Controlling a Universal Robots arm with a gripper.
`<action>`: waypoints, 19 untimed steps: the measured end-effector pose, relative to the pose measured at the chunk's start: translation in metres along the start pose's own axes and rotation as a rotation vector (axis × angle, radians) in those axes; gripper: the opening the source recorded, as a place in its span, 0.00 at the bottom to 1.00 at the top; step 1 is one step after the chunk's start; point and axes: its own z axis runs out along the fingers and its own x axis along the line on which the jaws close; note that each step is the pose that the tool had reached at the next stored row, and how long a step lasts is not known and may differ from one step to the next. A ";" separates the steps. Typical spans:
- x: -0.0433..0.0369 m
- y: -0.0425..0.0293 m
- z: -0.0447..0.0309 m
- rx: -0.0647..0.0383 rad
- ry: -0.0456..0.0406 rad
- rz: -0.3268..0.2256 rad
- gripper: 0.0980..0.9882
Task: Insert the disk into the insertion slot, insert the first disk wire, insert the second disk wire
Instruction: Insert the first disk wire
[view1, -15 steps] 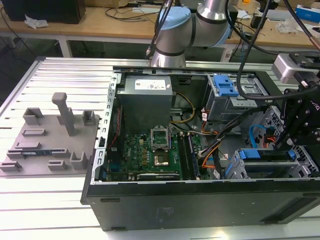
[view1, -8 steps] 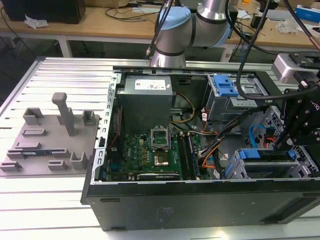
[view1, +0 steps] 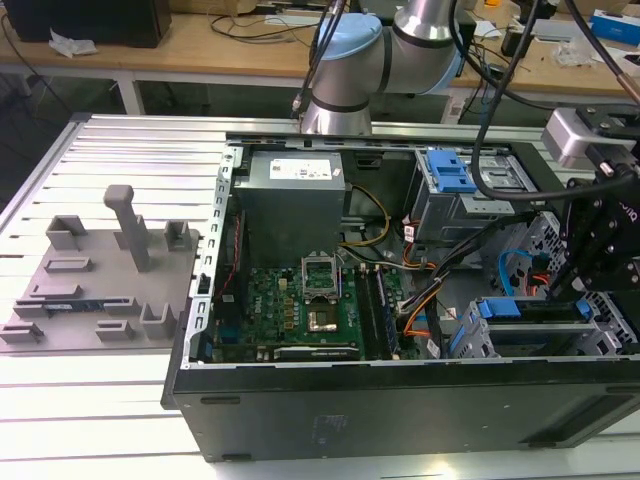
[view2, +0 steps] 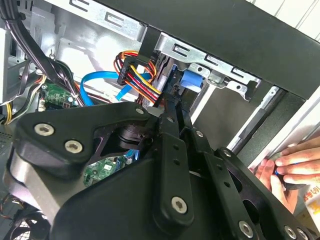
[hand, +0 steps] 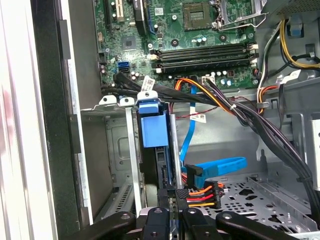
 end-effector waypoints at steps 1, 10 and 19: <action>0.0000 0.0000 0.0001 0.000 0.0000 -0.001 0.07; 0.0014 -0.0003 0.0002 0.000 -0.0001 -0.004 0.07; 0.0018 -0.0003 0.0013 0.000 0.0000 -0.004 0.07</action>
